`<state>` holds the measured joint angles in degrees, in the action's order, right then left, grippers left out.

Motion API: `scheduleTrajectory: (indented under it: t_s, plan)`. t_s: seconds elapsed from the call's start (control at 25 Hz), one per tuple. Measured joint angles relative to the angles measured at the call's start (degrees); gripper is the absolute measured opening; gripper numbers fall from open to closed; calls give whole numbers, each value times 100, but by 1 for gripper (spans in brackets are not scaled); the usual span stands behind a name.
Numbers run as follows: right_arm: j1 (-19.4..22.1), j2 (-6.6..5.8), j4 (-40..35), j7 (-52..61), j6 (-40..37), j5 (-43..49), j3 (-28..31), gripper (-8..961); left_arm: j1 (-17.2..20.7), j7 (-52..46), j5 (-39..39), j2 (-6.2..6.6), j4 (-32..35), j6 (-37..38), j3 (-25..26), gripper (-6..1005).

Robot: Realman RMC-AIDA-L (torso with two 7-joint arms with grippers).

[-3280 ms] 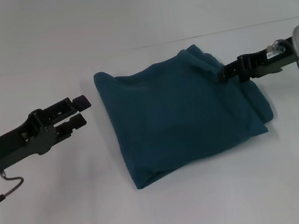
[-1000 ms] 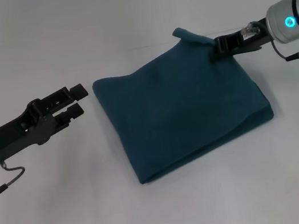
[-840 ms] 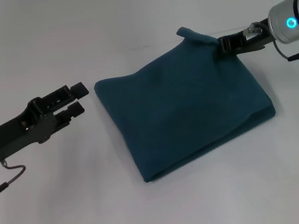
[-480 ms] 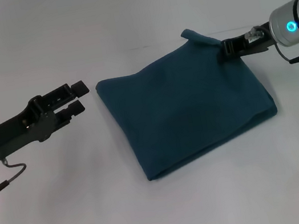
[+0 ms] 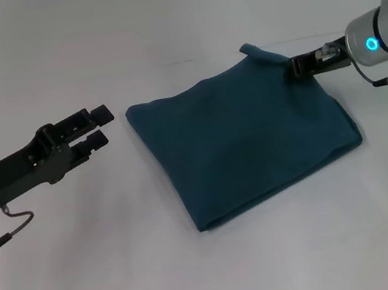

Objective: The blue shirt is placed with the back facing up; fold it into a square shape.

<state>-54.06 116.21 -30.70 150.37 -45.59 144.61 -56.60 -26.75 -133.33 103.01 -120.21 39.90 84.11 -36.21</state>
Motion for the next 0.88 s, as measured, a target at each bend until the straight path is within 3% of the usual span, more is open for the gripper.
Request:
scheduleTrajectory:
  t_s: [0.2,0.4,0.56,0.68,0.88]
  plan:
    - [-80,-28,217,308,329,462,-29,175,-2,2,0,-2,0,-28,0,658]
    - [-53,-99,246,344,475,505,12,364,-6,21,0,-2,0,-51,0,658]
    - [-29,-205,248,441,548,499,25,394,-1,24,0,-2,0,-53,0,659]
    - [-12,-338,217,557,260,432,119,416,12,25,-1,-2,0,-53,0,659]
    - [273,-578,-260,-33,-1159,-236,911,453,24,3,14,10,1,31,-21,659]
